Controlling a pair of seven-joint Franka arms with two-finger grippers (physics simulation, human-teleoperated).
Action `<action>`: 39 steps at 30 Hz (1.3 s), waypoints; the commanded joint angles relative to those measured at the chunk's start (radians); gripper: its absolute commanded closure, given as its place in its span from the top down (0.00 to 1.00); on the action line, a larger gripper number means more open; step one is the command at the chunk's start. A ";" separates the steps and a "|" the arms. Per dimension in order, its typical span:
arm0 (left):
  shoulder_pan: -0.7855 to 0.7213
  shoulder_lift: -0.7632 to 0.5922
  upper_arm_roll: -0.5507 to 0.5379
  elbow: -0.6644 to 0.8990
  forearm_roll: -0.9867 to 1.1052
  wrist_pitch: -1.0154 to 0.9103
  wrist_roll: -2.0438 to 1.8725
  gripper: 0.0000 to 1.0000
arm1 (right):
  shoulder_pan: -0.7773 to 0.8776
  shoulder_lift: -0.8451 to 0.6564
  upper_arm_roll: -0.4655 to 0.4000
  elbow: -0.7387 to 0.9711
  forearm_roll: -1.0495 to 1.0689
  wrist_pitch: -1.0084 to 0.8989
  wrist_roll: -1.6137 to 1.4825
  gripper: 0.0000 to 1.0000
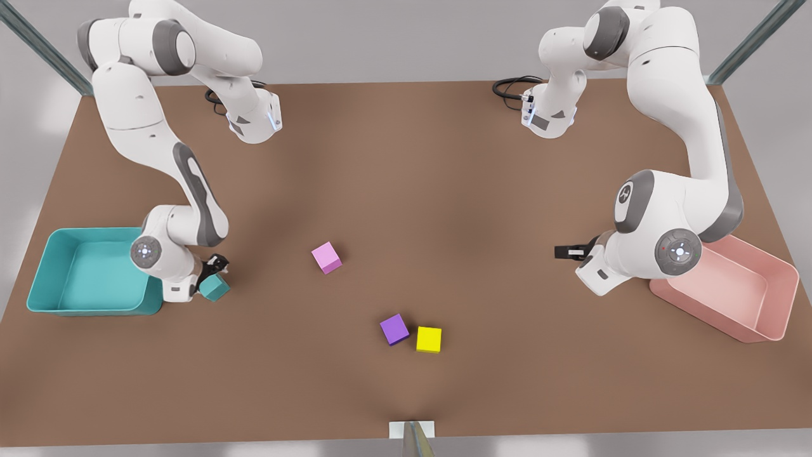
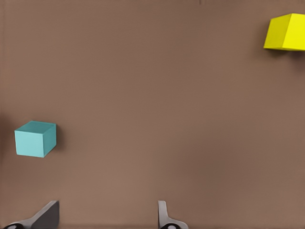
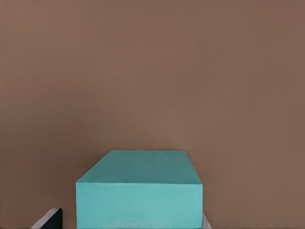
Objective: Stack the two blue cubes on top of each other
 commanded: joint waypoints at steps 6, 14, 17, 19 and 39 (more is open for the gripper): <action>0.008 -0.011 -0.007 0.032 0.001 -0.001 -0.025 1.00 | 0.000 -0.001 0.001 0.008 0.039 -0.013 -0.062 0.38; 0.018 -0.018 0.007 0.038 0.005 -0.022 0.000 1.00 | 0.230 -0.166 0.168 0.547 0.040 -0.777 0.120 0.21; 0.027 -0.018 0.007 0.038 0.005 0.022 0.000 1.00 | 0.600 -0.113 0.170 0.813 0.045 -0.798 0.265 0.21; 0.029 -0.018 0.007 0.037 0.002 0.021 -0.002 1.00 | 0.812 0.012 0.170 0.986 0.042 -0.786 0.390 0.21; 0.029 -0.021 0.007 0.032 0.002 0.013 -0.002 1.00 | 1.074 0.556 -0.053 1.062 -0.095 -0.350 0.694 0.21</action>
